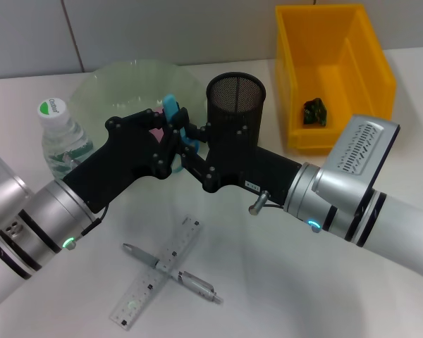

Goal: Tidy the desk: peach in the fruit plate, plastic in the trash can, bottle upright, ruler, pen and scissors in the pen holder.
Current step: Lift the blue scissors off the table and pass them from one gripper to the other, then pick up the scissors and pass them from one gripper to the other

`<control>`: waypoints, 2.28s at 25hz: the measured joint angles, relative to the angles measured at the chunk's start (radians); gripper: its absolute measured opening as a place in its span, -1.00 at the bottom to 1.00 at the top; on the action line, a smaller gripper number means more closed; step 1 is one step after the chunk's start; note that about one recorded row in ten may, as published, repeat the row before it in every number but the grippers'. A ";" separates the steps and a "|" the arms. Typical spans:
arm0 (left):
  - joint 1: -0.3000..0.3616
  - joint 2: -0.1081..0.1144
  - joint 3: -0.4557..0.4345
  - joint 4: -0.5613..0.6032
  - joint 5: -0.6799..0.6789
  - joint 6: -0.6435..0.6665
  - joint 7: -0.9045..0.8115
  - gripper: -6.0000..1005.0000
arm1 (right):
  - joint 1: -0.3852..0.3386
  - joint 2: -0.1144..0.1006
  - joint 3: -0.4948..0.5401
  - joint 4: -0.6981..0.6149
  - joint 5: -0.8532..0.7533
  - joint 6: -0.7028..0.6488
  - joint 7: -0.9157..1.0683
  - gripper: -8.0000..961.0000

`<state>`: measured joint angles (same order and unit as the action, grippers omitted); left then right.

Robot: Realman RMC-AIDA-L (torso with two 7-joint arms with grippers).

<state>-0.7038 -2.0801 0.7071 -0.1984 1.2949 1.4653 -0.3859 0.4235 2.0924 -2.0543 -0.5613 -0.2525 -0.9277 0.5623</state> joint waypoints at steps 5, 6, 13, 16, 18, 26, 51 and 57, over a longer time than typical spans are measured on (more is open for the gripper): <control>0.004 0.000 -0.007 -0.001 0.001 0.000 -0.001 -0.79 | 0.005 0.000 -0.006 -0.002 0.002 -0.001 0.002 -0.50; 0.005 0.000 -0.008 -0.001 0.001 0.001 -0.004 -0.79 | 0.007 0.000 -0.006 -0.003 0.002 0.000 0.004 -0.50; 0.004 0.000 -0.016 -0.006 0.002 0.005 -0.005 -0.79 | 0.002 0.000 0.002 -0.003 0.003 -0.012 0.005 -0.28; 0.006 0.000 -0.026 -0.007 0.002 0.006 -0.005 -0.79 | 0.000 0.000 0.003 0.000 0.003 -0.020 0.005 -0.05; 0.007 0.000 -0.032 -0.007 0.002 0.008 -0.005 -0.79 | -0.001 0.000 0.003 0.002 0.003 -0.022 0.005 0.09; 0.029 0.000 -0.072 -0.008 0.002 0.053 -0.015 -0.79 | -0.032 0.000 0.047 0.086 0.003 -0.225 0.001 0.32; 0.124 0.005 -0.072 0.100 0.077 0.289 -0.383 -0.79 | -0.067 -0.011 0.132 0.409 -0.009 -0.739 0.256 0.34; 0.128 0.005 -0.099 0.135 0.071 0.345 -0.617 -0.79 | -0.054 -0.013 0.131 0.405 -0.042 -0.788 0.358 0.35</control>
<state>-0.5753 -2.0748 0.6081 -0.0637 1.3662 1.8104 -1.0025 0.3699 2.0789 -1.9230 -0.1567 -0.2942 -1.7157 0.9201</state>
